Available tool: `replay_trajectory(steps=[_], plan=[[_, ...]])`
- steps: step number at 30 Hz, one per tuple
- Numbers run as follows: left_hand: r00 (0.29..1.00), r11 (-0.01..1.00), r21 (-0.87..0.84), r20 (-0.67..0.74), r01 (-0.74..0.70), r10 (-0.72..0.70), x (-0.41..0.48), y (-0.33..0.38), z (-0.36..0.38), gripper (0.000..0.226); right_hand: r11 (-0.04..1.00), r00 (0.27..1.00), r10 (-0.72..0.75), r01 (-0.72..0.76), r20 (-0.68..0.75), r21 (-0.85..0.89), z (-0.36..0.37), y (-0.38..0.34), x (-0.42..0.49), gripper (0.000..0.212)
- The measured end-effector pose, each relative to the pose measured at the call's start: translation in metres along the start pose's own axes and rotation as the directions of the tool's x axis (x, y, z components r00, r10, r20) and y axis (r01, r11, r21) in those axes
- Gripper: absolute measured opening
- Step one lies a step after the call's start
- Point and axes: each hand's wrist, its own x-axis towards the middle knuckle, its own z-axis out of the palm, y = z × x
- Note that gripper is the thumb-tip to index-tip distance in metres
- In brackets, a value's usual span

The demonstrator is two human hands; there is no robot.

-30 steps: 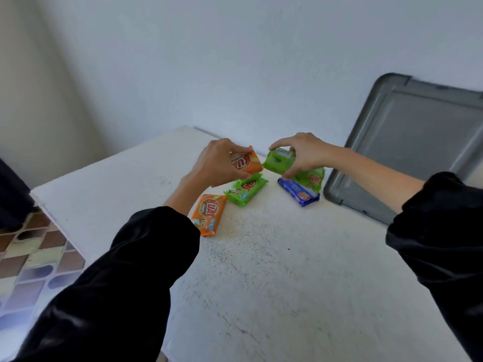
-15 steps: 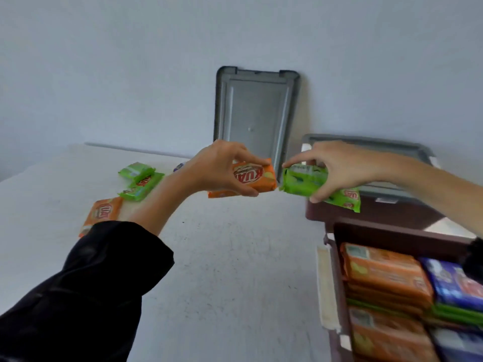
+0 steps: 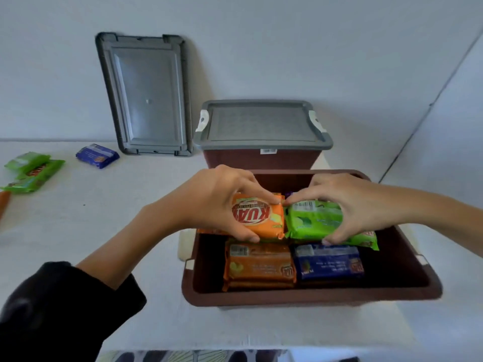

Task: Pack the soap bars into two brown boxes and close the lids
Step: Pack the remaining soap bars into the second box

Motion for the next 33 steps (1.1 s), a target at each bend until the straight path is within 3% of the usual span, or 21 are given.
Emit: replay_trajectory(steps=[6, 12, 20, 28, 33], plan=[[0.991, 0.985, 0.170, 0.132, -0.030, 0.008, 0.006, 0.022, 0.033, 0.062, 1.000, 0.995, 0.026, -0.026, 0.092, 0.005, 0.028, 0.005, -0.013, 0.081], [0.977, 0.966, 0.255, 0.211, -0.032, -0.023, 0.015, 0.023, 0.062, 0.071, 0.980, 0.998, 0.047, -0.037, 0.044, -0.196, 0.046, 0.002, -0.019, 0.081], [0.969, 0.939, 0.343, 0.240, -0.027, -0.059, 0.020, 0.026, 0.071, 0.080, 0.971, 0.999, 0.003, 0.009, 0.050, -0.241, 0.065, 0.004, -0.016, 0.078], [0.972, 0.892, 0.434, 0.234, -0.124, 0.021, 0.022, 0.029, 0.072, 0.075, 0.970, 0.998, -0.021, 0.036, 0.064, -0.242, 0.071, 0.005, -0.009, 0.074], [0.974, 0.923, 0.369, 0.224, -0.106, 0.022, 0.019, 0.028, 0.068, 0.072, 0.974, 0.994, -0.038, 0.060, 0.103, -0.218, 0.058, 0.001, -0.005, 0.076]])
